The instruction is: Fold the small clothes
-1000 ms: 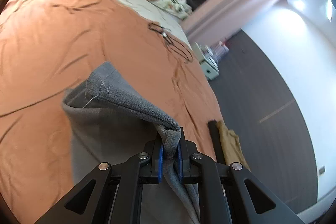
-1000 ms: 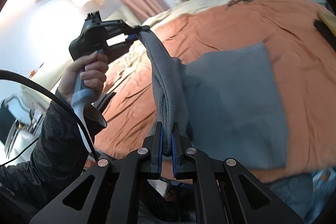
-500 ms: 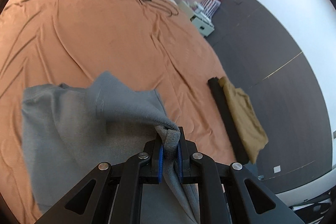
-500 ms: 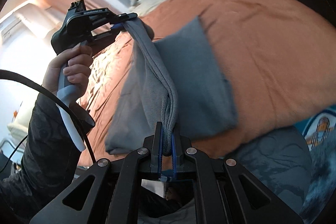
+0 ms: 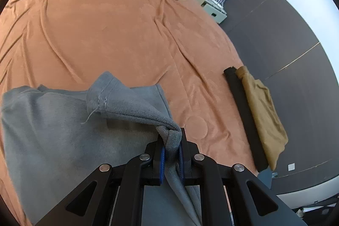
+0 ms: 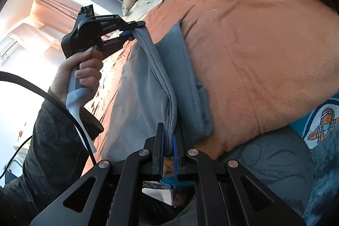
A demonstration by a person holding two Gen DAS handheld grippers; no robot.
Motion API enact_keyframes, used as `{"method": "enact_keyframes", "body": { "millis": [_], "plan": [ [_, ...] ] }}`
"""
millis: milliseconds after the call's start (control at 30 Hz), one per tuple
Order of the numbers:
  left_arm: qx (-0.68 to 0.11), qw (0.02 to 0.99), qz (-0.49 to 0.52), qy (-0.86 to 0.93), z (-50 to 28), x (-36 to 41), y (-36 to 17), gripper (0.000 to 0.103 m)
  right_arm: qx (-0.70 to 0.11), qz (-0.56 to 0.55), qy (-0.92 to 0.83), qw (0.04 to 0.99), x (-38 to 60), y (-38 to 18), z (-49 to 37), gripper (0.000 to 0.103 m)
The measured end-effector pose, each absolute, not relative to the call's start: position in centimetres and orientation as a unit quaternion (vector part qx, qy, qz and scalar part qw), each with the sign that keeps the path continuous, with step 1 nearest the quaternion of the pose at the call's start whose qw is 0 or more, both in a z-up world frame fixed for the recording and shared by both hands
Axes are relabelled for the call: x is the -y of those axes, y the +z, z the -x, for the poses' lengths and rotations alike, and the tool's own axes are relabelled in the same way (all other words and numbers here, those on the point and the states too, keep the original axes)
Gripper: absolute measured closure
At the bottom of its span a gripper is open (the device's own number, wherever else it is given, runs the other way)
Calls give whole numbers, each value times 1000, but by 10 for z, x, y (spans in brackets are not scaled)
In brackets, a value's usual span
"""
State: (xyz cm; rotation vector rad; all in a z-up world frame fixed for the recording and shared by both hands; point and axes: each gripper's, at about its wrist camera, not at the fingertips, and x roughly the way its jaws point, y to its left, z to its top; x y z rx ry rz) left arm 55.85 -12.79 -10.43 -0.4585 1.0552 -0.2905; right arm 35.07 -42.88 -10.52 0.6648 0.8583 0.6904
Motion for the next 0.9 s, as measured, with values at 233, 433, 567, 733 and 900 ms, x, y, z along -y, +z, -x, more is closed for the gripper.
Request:
{"method": "enact_keyframes", "body": {
  "millis": [233,433,567,733,900],
  "plan": [
    [-522,821,194,-127,-579,151,-128,92,-409,-326,319,791,438,-115,-343,99],
    [-541,810,191,-119,-592,160,-144,86,-412,-328,321,787,439,-115,-339,99],
    [-521,816,211,-137,-593,156,-134,48,-414,-327,322,786,439,-114,-335,99],
    [-491,836,202,-139,-579,143,-110,34,-413,-314,324,791,440,-109,-329,99],
    [-493,838,197,-125,-559,116,-104,34,-414,-298,319,799,440,-99,-326,97]
  ]
}}
